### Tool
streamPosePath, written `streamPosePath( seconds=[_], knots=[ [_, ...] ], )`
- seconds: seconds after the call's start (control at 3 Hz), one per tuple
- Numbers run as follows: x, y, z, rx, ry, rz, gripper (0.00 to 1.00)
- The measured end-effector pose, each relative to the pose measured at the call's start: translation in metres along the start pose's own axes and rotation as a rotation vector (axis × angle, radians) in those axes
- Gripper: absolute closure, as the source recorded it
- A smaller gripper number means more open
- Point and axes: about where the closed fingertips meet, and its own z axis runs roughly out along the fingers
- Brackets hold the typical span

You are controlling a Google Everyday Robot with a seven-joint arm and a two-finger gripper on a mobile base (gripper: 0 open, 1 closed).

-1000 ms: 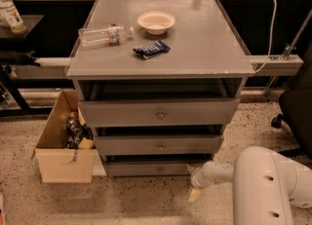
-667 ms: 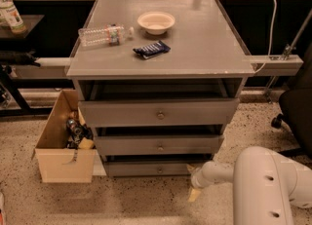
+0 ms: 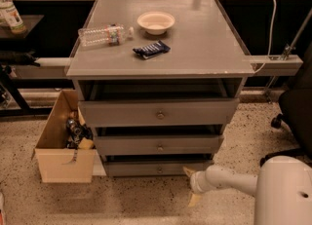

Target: Close bottom drawer

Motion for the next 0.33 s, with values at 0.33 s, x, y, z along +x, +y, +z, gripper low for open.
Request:
streamPosePath(
  seconds=[0.33],
  knots=[
    [0.0033,-0.0012,0.0034,-0.002,0.007,0.010,0.00]
  ],
)
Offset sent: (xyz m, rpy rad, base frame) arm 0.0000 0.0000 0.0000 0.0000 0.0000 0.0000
